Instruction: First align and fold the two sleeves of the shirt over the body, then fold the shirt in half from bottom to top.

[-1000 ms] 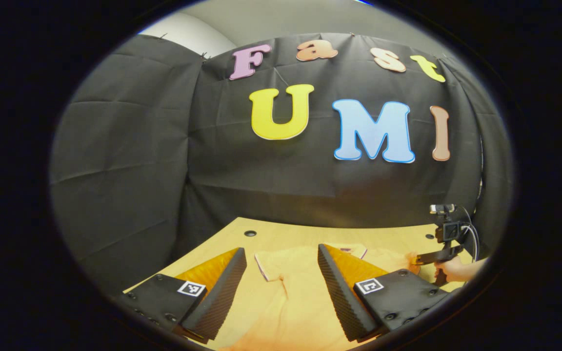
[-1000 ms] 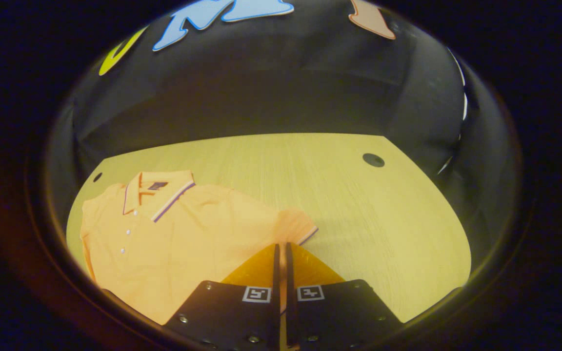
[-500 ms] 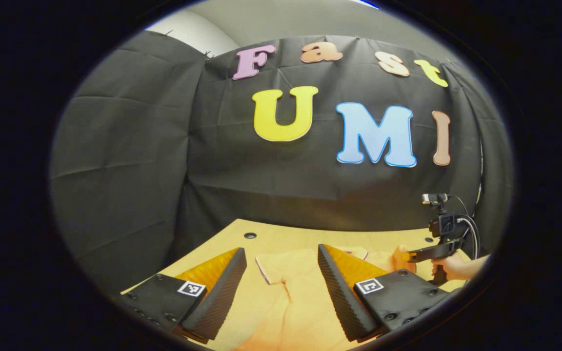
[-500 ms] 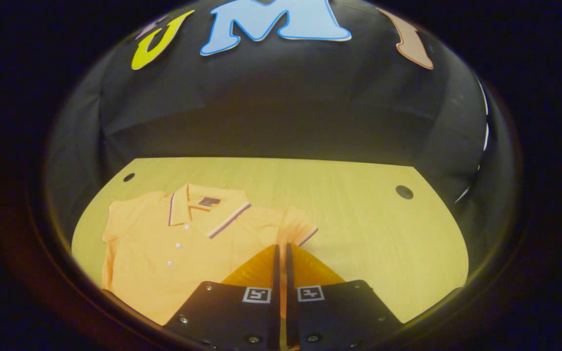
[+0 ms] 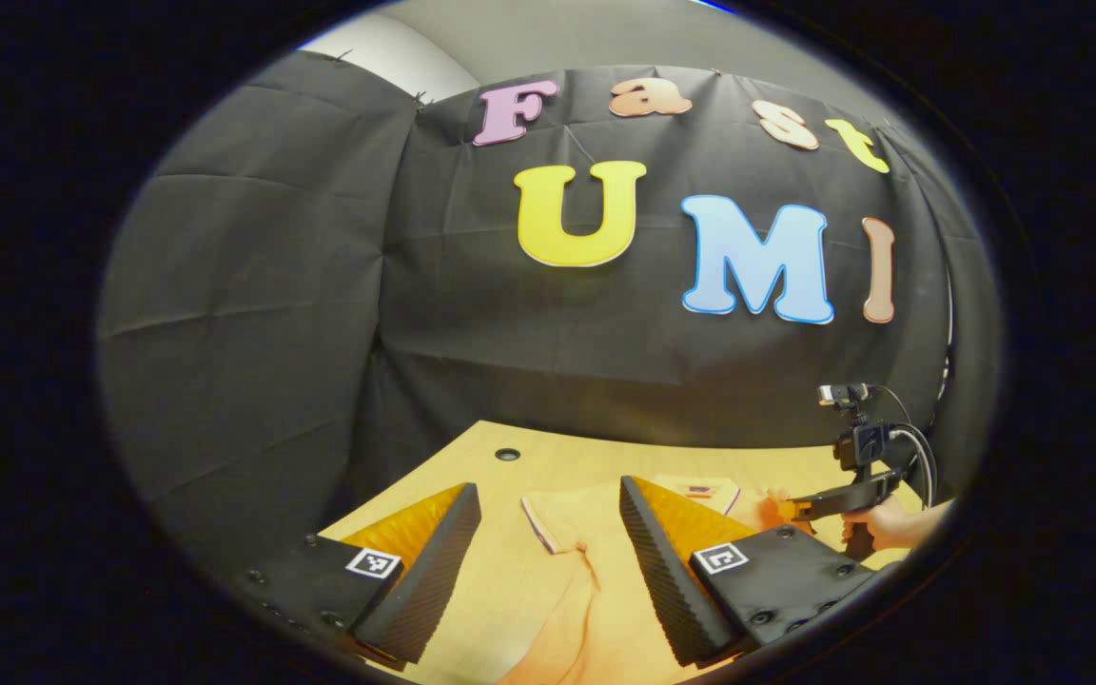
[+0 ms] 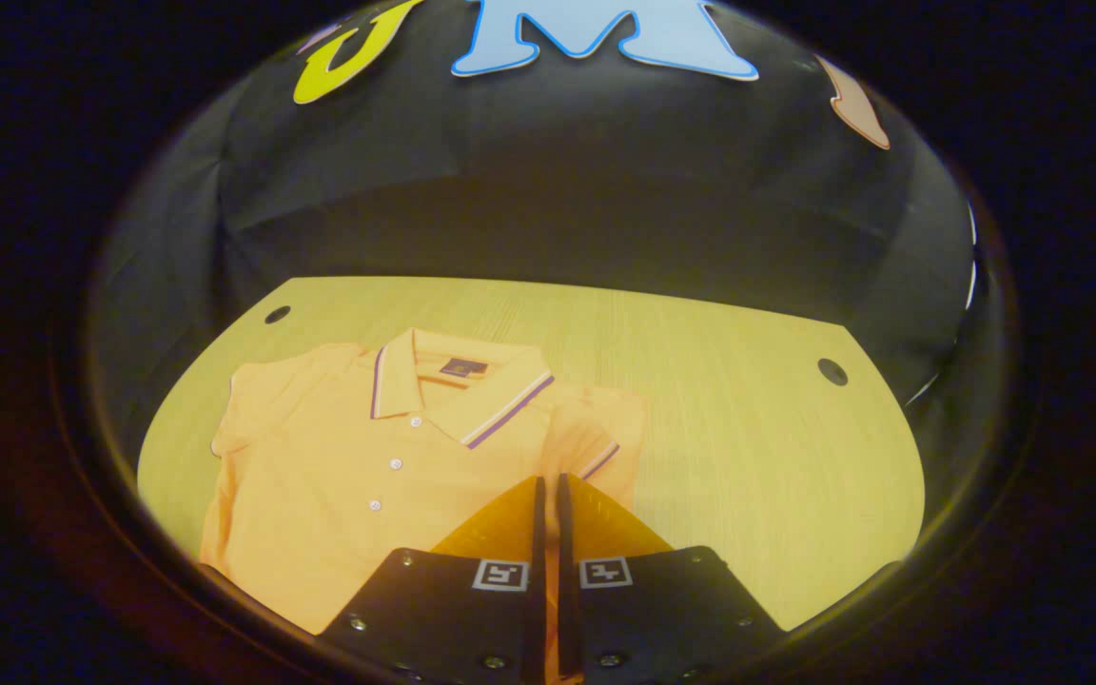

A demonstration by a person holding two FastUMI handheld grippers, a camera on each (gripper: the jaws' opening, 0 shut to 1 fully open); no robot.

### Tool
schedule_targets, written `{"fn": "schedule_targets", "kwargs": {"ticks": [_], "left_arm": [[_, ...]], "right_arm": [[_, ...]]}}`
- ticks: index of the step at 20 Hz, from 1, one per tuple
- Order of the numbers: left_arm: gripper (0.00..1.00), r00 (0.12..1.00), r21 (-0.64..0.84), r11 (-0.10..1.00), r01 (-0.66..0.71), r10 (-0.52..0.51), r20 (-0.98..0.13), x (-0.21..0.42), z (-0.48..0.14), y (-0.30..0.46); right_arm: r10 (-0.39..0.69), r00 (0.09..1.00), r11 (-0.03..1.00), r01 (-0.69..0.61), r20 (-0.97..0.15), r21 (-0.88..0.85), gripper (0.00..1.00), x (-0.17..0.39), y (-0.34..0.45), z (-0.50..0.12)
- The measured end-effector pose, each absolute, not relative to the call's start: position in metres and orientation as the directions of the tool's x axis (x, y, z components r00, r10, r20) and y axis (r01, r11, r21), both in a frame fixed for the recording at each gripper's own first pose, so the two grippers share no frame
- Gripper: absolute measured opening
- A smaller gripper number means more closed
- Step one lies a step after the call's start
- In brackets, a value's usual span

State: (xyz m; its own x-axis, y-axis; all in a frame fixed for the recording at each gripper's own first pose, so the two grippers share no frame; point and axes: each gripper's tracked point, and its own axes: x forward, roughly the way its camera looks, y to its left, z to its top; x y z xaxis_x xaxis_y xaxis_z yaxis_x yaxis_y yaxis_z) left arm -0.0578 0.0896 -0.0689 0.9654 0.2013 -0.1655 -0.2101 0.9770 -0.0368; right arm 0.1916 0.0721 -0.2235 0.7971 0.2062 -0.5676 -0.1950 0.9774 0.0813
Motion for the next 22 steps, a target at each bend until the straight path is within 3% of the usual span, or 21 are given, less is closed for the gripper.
{"fn": "schedule_targets", "kwargs": {"ticks": [8,11,13,14,16,18,19,20,22], "left_arm": [[0.95,0.963,-0.033,0.975,-0.218,0.209,-0.170,-0.054,-0.072,0.106],[0.95,0.966,-0.035,0.978,-0.206,0.198,-0.167,-0.047,-0.072,0.106],[0.95,0.968,-0.039,0.980,-0.195,0.186,-0.168,-0.039,-0.074,0.104],[0.95,0.969,-0.042,0.981,-0.187,0.178,-0.170,-0.036,-0.076,0.103],[0.95,0.972,-0.044,0.984,-0.172,0.162,-0.172,-0.025,-0.080,0.102],[0.95,0.975,-0.041,0.988,-0.148,0.139,-0.174,-0.011,-0.086,0.101],[0.95,0.976,-0.040,0.990,-0.135,0.126,-0.179,-0.003,-0.089,0.101],[0.96,0.977,-0.042,0.992,-0.120,0.110,-0.183,0.005,-0.094,0.101],[0.96,0.978,-0.048,0.995,-0.089,0.079,-0.191,0.023,-0.101,0.103]], "right_arm": [[0.216,0.781,0.976,-0.190,-0.586,0.106,0.11,0.190,0.073,-0.229],[0.242,0.783,0.970,-0.202,-0.573,0.133,0.19,0.187,0.079,-0.222],[0.233,0.794,0.972,-0.202,-0.562,0.117,0.42,0.181,0.077,-0.212],[0.236,0.799,0.971,-0.209,-0.553,0.112,0.43,0.179,0.077,-0.207],[0.234,0.812,0.972,-0.214,-0.534,0.101,0.53,0.170,0.077,-0.192],[0.232,0.831,0.972,-0.215,-0.505,0.093,0.68,0.161,0.079,-0.178],[0.228,0.843,0.973,-0.213,-0.488,0.087,0.83,0.155,0.080,-0.169],[0.215,0.857,0.976,-0.204,-0.468,0.075,0.90,0.150,0.079,-0.159],[0.196,0.882,0.980,-0.189,-0.429,0.059,0.95,0.136,0.081,-0.141]]}}
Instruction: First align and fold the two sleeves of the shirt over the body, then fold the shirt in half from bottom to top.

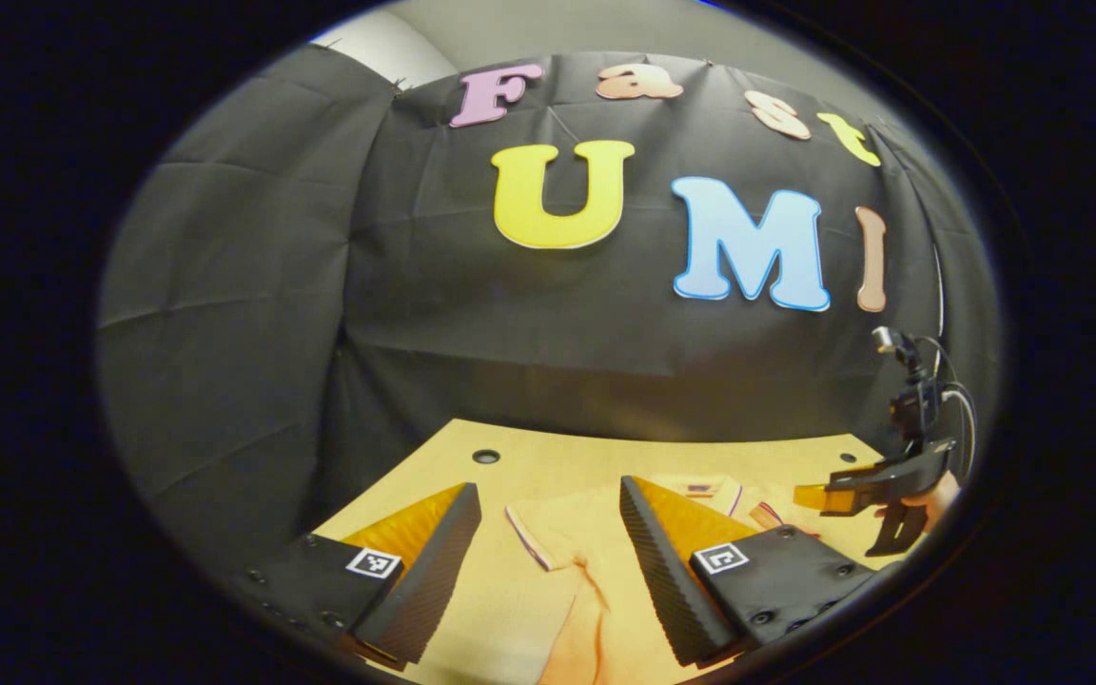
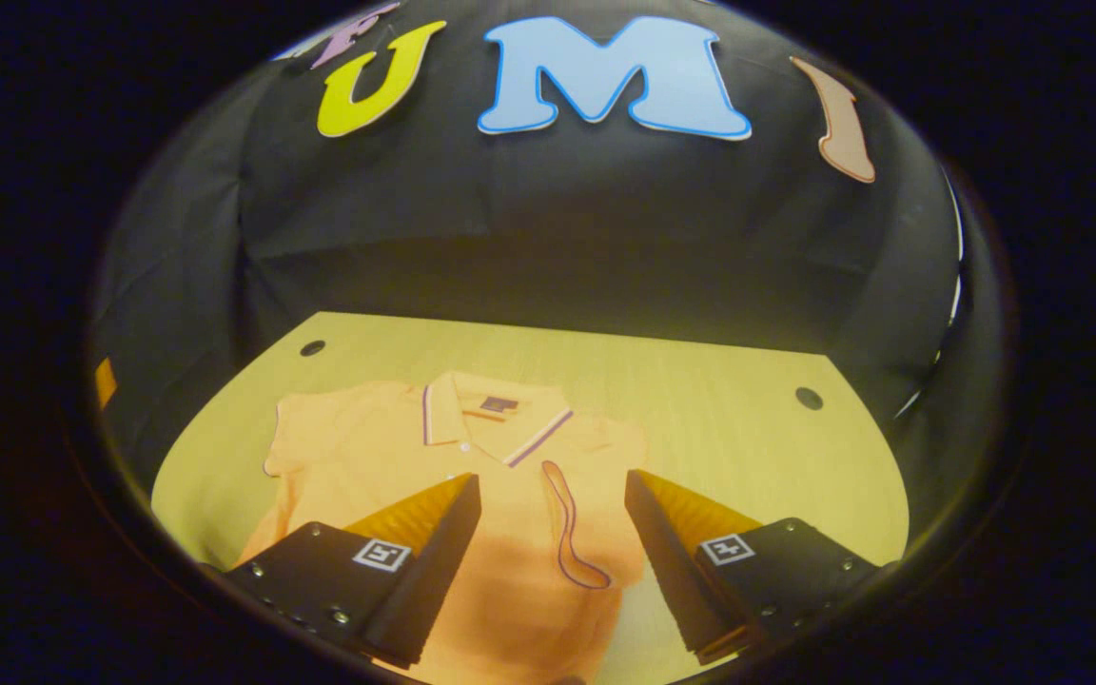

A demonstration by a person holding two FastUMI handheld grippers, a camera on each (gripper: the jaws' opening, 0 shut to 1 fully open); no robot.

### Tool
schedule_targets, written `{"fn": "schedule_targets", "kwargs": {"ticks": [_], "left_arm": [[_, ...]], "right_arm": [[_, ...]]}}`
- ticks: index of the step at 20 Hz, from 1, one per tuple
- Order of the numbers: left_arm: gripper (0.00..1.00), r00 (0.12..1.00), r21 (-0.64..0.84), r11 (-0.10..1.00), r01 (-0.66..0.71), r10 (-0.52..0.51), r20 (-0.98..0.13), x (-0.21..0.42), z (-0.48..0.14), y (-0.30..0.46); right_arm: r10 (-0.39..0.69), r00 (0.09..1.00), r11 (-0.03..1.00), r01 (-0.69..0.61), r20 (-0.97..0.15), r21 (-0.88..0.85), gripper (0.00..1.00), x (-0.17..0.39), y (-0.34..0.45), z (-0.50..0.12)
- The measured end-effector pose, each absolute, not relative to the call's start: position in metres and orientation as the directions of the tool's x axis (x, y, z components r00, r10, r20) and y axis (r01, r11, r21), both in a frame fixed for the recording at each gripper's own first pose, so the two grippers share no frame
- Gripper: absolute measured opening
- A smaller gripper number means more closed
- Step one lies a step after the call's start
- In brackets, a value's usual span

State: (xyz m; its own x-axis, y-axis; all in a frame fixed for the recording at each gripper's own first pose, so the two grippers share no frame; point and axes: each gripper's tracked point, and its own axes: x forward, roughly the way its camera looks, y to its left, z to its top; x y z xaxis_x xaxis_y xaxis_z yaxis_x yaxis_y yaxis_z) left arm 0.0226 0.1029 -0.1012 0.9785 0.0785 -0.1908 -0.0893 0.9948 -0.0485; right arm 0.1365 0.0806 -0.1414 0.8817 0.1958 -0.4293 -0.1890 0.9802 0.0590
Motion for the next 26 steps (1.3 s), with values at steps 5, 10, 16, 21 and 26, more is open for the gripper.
{"fn": "schedule_targets", "kwargs": {"ticks": [5,10,16,21,26], "left_arm": [[0.95,0.976,-0.053,0.998,-0.029,0.017,-0.219,0.066,-0.131,0.116],[0.96,0.964,-0.061,0.998,-0.001,-0.015,-0.267,0.118,-0.175,0.131],[0.96,0.938,-0.066,0.997,-0.026,0.001,-0.347,0.175,-0.241,0.140],[0.95,0.911,-0.069,0.995,-0.073,0.038,-0.410,0.208,-0.288,0.152],[0.96,0.874,-0.098,0.988,-0.121,0.060,-0.483,0.232,-0.328,0.168]], "right_arm": [[0.164,0.911,0.986,-0.145,-0.380,0.078,0.95,0.095,0.091,-0.105],[0.128,0.925,0.990,-0.100,-0.359,0.096,0.95,0.049,0.106,-0.082],[0.119,0.930,0.990,-0.082,-0.348,0.119,0.95,-0.001,0.126,-0.074],[0.102,0.941,0.992,-0.072,-0.321,0.103,0.95,-0.029,0.131,-0.063],[0.065,0.952,0.997,-0.048,-0.298,0.063,0.95,-0.048,0.127,-0.051]]}}
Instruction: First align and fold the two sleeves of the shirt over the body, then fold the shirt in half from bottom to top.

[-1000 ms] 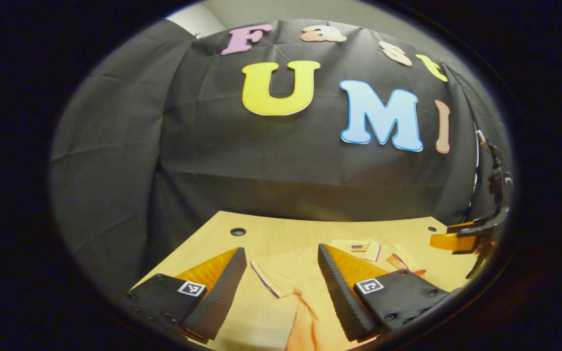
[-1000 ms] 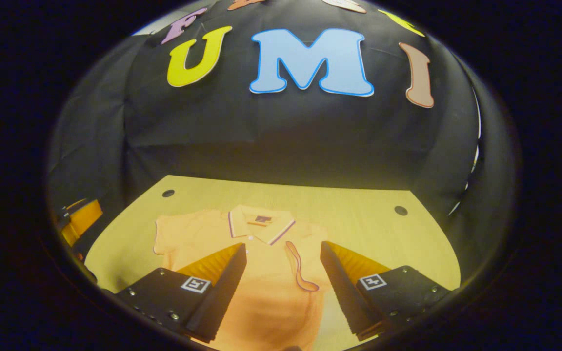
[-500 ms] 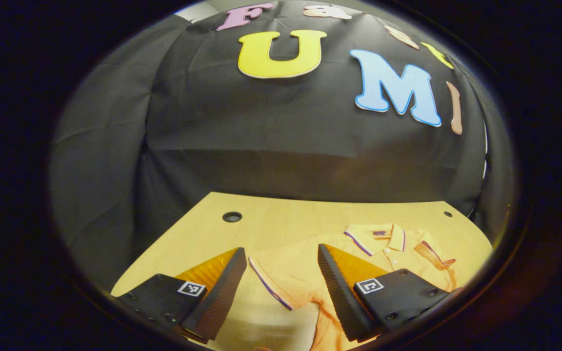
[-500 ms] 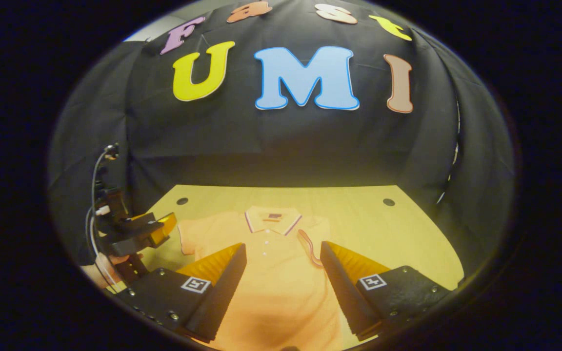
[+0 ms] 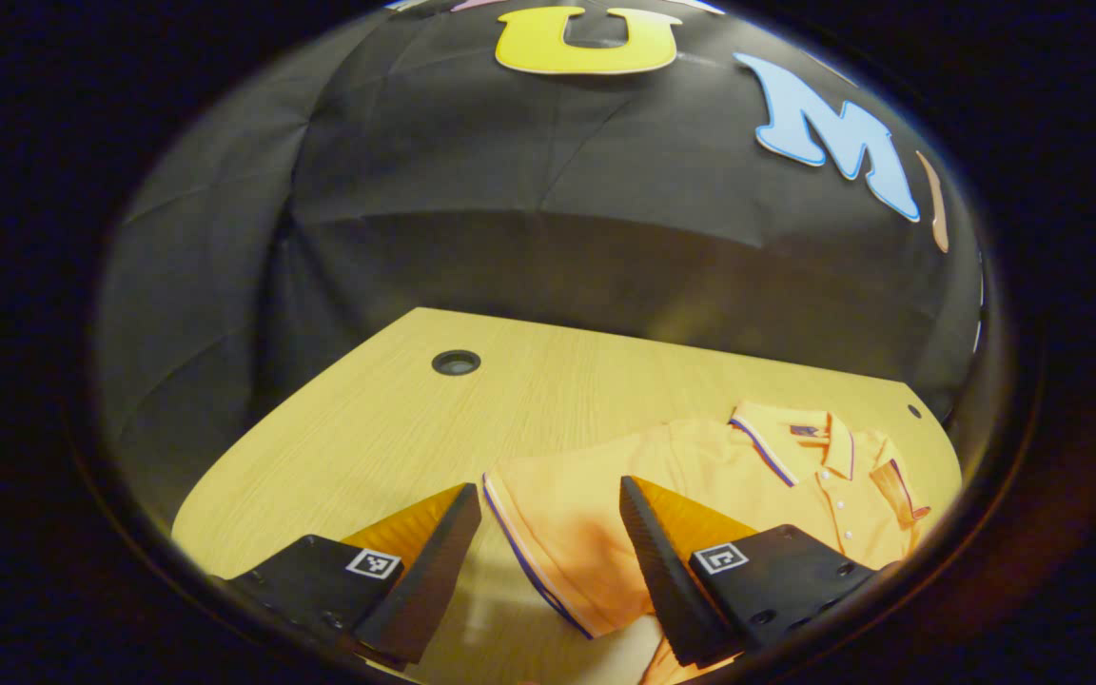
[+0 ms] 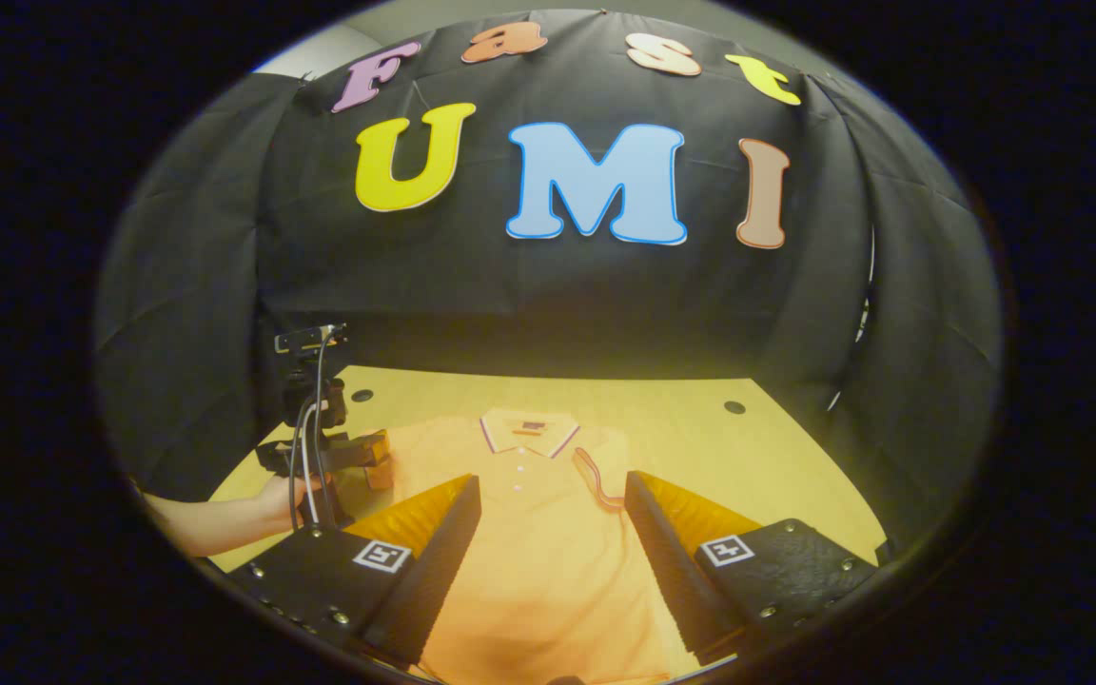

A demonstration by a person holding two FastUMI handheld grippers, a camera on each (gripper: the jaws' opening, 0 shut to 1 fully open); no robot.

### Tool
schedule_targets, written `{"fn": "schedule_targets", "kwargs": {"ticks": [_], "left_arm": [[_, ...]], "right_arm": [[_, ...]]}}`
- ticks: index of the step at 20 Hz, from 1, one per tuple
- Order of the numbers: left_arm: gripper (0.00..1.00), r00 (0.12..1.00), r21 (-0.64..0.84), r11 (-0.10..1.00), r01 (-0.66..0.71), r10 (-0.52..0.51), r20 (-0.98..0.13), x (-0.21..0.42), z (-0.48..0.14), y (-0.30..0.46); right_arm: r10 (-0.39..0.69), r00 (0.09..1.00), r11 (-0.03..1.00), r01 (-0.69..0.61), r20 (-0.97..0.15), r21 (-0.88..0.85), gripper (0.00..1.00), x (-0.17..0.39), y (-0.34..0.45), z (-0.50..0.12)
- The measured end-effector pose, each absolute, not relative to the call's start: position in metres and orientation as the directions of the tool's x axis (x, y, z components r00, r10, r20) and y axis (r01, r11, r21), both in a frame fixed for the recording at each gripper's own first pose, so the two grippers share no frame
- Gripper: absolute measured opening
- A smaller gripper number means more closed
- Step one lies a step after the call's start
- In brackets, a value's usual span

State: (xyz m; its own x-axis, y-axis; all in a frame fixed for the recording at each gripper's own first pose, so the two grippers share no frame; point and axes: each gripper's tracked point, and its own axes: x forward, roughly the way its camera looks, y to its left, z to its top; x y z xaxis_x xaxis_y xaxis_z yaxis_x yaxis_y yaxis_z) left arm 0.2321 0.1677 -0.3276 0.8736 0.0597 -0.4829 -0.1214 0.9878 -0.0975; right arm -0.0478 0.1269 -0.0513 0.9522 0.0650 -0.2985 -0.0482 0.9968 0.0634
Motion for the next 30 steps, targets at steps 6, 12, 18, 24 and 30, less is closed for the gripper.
{"fn": "schedule_targets", "kwargs": {"ticks": [6,12,18,24,30], "left_arm": [[0.94,0.833,-0.067,0.992,-0.111,0.056,-0.550,0.247,-0.353,0.173],[0.94,0.807,0.023,0.996,-0.092,0.088,-0.584,0.247,-0.362,0.177],[0.17,0.817,-0.017,0.998,-0.062,0.041,-0.576,0.249,-0.361,0.162],[0.06,0.843,-0.016,0.998,-0.061,0.043,-0.536,0.252,-0.339,0.152],[0.06,0.891,-0.031,0.999,0.025,-0.036,-0.453,0.250,-0.288,0.107]], "right_arm": [[0.068,0.939,0.995,-0.041,-0.338,0.086,0.95,-0.054,0.134,-0.064],[0.050,0.936,0.993,-0.008,-0.349,0.119,0.95,-0.056,0.135,-0.067],[0.063,0.929,0.989,-0.009,-0.364,0.147,0.95,-0.057,0.135,-0.072],[0.007,0.931,0.991,0.043,-0.366,0.130,0.95,-0.062,0.110,-0.074],[-0.010,0.924,0.985,0.075,-0.381,0.155,0.95,-0.061,0.097,-0.081]]}}
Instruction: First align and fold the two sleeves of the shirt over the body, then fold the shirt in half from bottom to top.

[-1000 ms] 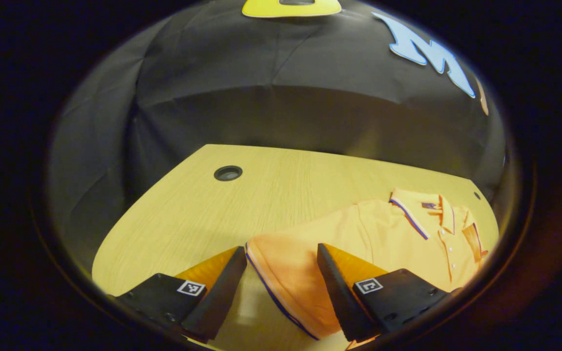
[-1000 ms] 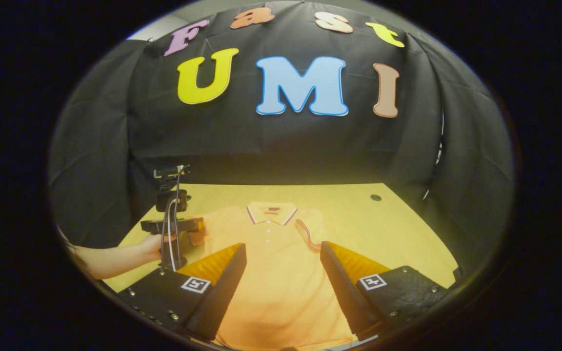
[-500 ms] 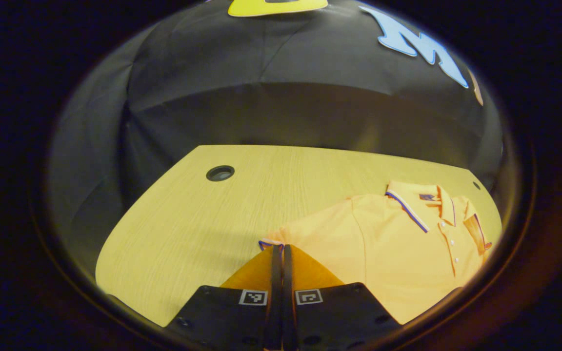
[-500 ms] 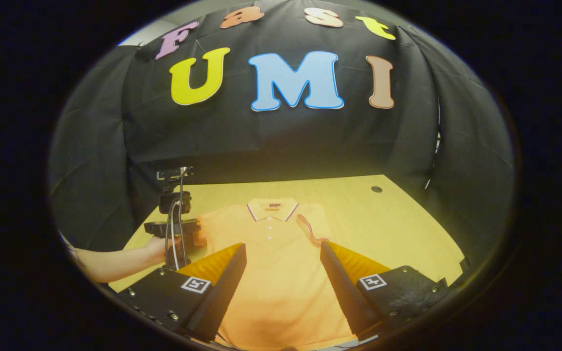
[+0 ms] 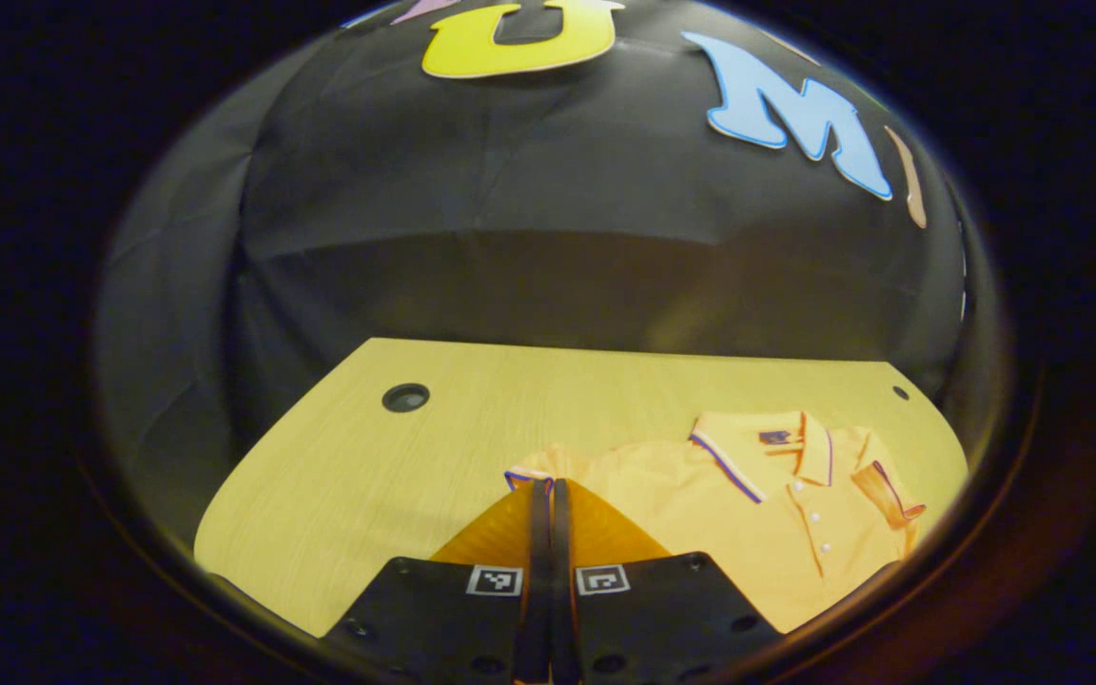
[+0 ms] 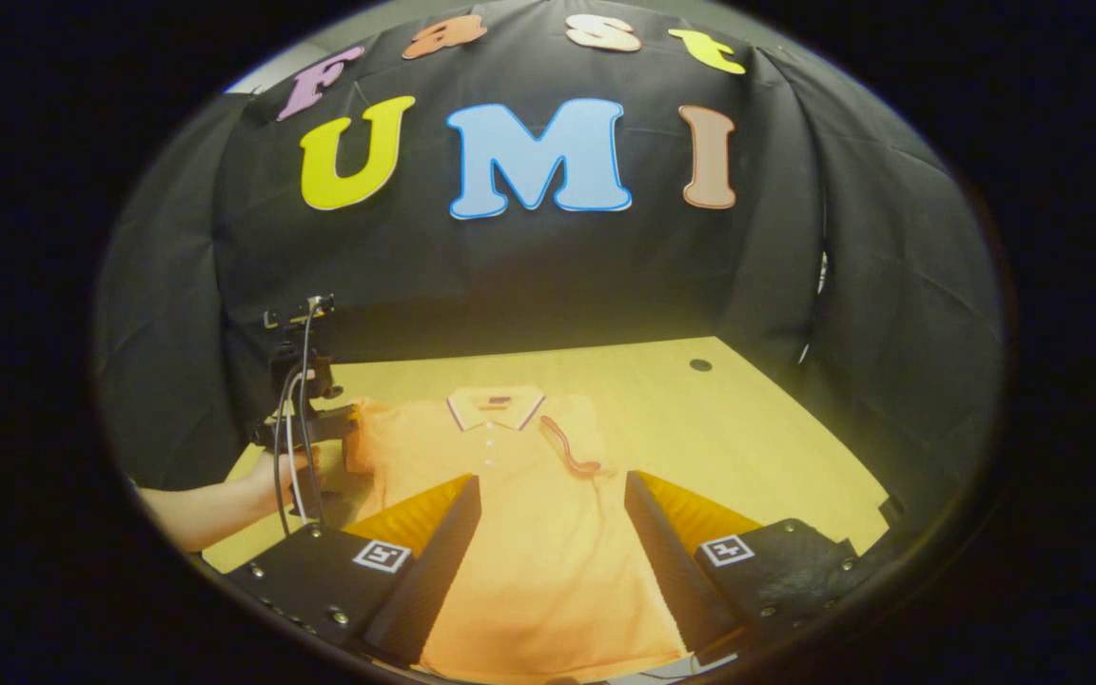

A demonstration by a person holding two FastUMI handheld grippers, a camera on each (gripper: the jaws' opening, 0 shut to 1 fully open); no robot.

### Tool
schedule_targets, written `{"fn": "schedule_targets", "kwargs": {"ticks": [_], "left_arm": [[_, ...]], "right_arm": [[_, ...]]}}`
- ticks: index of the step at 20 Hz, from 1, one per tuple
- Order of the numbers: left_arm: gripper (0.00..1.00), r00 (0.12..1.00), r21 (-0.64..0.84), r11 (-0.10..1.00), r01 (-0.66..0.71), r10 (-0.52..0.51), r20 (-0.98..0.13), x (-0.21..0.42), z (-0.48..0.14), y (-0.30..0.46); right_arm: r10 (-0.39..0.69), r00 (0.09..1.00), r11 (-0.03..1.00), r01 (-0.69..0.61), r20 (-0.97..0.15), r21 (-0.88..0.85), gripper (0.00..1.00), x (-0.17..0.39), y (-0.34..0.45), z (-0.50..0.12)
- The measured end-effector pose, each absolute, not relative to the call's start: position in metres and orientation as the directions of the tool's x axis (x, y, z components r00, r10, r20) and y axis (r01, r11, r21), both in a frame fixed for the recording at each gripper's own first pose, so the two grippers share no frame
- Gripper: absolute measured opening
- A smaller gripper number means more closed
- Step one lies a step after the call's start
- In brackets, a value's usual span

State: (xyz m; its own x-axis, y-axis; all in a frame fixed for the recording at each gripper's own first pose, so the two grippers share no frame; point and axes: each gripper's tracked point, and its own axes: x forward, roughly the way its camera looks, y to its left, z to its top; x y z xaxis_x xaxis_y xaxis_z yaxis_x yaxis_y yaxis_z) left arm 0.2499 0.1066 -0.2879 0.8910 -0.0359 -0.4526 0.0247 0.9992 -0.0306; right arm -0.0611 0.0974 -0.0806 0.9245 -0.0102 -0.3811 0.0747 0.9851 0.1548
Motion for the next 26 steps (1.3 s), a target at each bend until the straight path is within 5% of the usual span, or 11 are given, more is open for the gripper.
{"fn": "schedule_targets", "kwargs": {"ticks": [14,18,19,20,21,24,26], "left_arm": [[0.11,0.840,0.054,0.972,0.230,-0.170,-0.515,0.240,-0.311,0.018],[0.32,0.831,0.056,0.970,0.238,-0.173,-0.529,0.229,-0.306,0.010],[0.56,0.832,0.057,0.970,0.236,-0.171,-0.528,0.226,-0.303,0.009],[0.56,0.834,0.053,0.971,0.234,-0.172,-0.525,0.222,-0.300,0.006],[0.70,0.836,0.045,0.972,0.231,-0.175,-0.520,0.216,-0.296,0.003],[0.70,0.839,0.010,0.974,0.226,-0.189,-0.510,0.187,-0.282,-0.004],[0.79,0.841,-0.006,0.976,0.216,-0.189,-0.507,0.162,-0.273,-0.006]], "right_arm": [[-0.033,0.921,0.978,0.111,-0.389,0.179,0.95,-0.081,0.092,-0.087],[-0.014,0.927,0.980,0.087,-0.376,0.178,0.95,-0.084,0.078,-0.091],[-0.011,0.930,0.982,0.079,-0.368,0.171,0.95,-0.085,0.074,-0.091],[-0.009,0.932,0.984,0.072,-0.363,0.161,0.90,-0.087,0.070,-0.092],[-0.002,0.933,0.987,0.061,-0.361,0.151,0.95,-0.089,0.067,-0.095],[0.026,0.933,0.993,0.018,-0.359,0.118,0.95,-0.098,0.059,-0.106],[0.046,0.930,0.996,-0.013,-0.364,0.092,0.90,-0.105,0.052,-0.117]]}}
